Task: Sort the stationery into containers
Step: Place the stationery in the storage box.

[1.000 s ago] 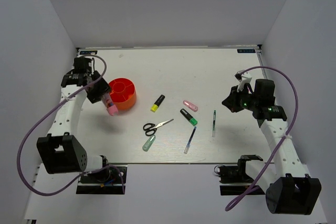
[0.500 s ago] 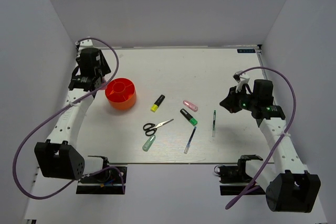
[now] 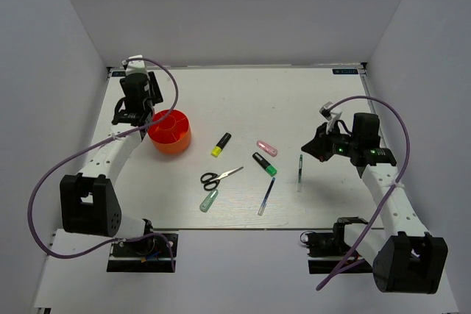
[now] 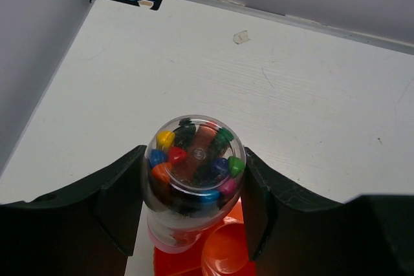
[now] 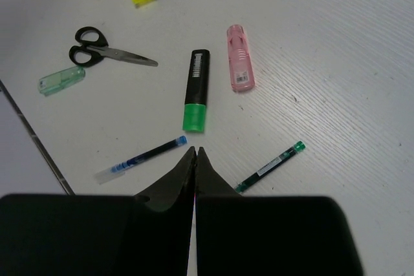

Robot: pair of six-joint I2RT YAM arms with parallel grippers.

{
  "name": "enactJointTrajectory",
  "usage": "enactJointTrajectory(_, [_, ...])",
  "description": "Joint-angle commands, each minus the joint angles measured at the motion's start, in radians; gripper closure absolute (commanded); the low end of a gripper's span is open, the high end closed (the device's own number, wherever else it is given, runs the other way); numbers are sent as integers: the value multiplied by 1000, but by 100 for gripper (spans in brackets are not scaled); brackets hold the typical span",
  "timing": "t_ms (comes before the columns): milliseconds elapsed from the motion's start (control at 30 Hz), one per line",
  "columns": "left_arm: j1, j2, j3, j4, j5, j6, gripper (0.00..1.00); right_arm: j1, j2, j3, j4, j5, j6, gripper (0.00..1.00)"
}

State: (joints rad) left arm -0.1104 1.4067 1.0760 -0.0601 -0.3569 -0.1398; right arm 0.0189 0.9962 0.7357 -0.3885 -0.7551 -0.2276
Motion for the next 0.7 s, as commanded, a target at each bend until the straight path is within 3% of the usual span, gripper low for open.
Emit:
enactJointTrajectory(0, [0,-20,-46,123,41,-21,100,-4,9,-1,19,-95,-65,100])
enactJointTrajectory(667, [-3,-2,-174,210,32,-89,100,-5,22,11,-32,-174,-157,100])
